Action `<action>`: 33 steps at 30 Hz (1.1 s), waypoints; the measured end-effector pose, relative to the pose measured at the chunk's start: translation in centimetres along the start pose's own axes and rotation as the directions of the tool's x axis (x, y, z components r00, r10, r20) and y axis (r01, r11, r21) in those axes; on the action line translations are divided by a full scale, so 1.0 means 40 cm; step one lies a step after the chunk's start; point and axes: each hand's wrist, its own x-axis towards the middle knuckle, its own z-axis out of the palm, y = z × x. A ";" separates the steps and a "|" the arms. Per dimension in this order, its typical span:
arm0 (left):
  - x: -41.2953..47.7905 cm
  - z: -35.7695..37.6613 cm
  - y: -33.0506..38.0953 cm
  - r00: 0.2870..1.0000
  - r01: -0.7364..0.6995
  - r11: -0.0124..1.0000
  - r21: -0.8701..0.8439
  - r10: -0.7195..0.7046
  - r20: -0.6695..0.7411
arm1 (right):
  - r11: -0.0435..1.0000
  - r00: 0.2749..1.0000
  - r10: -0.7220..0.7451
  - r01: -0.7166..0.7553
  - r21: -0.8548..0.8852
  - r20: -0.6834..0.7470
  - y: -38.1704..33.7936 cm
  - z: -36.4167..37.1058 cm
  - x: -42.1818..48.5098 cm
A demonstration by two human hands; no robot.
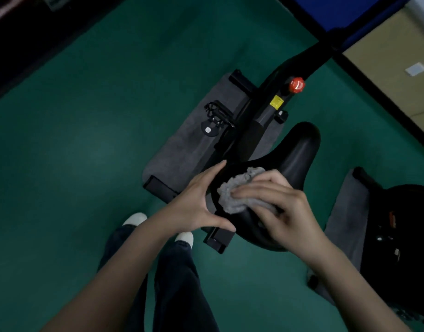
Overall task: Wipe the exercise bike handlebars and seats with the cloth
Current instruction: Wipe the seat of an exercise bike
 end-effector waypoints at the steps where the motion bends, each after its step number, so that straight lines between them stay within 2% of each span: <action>1: 0.000 0.006 -0.007 1.000 0.003 1.000 -0.019 -0.004 -0.028 | 1.000 1.000 -0.021 0.021 -0.011 0.007 0.004 0.002 0.020; 6: -0.011 0.036 -0.031 0.991 0.008 0.993 -0.120 -0.024 -0.128 | 0.988 0.980 -0.138 0.146 -0.054 0.141 0.013 0.007 0.075; 10: -0.016 0.043 -0.023 0.989 -0.023 0.990 -0.140 0.002 -0.146 | 0.978 0.950 -0.209 0.206 0.037 0.233 0.032 -0.036 -0.007; 13: -0.019 0.040 -0.016 0.991 -0.032 0.990 -0.136 0.014 -0.130 | 0.971 0.938 -0.240 0.228 0.077 0.249 0.048 -0.065 -0.055; 17: -0.013 0.038 -0.022 0.985 -0.043 0.990 -0.133 0.019 -0.171 | 0.952 0.920 -0.297 0.306 0.004 0.256 0.035 -0.038 0.013; 20: -0.012 0.044 -0.030 0.978 -0.034 0.986 -0.166 -0.001 -0.207 | 0.929 0.869 -0.316 0.364 -0.060 0.381 0.008 -0.012 0.110; 23: -0.013 0.053 -0.041 0.971 -0.056 0.983 -0.173 0.013 -0.239 | 0.937 0.842 -0.218 0.323 -0.137 0.493 0.011 0.003 0.206; 26: -0.018 0.064 -0.047 0.967 -0.047 0.970 -0.237 -0.015 -0.255 | 0.959 0.843 -0.097 0.222 -0.178 0.529 0.025 0.008 0.252; 29: -0.018 0.064 -0.048 0.966 -0.057 0.973 -0.225 -0.003 -0.258 | 0.952 0.834 -0.149 0.266 -0.151 0.532 0.015 -0.006 0.218; 33: -0.018 0.053 -0.030 0.973 -0.035 0.987 -0.154 -0.002 -0.232 | 0.970 0.855 -0.223 0.243 0.019 0.468 0.013 -0.041 0.121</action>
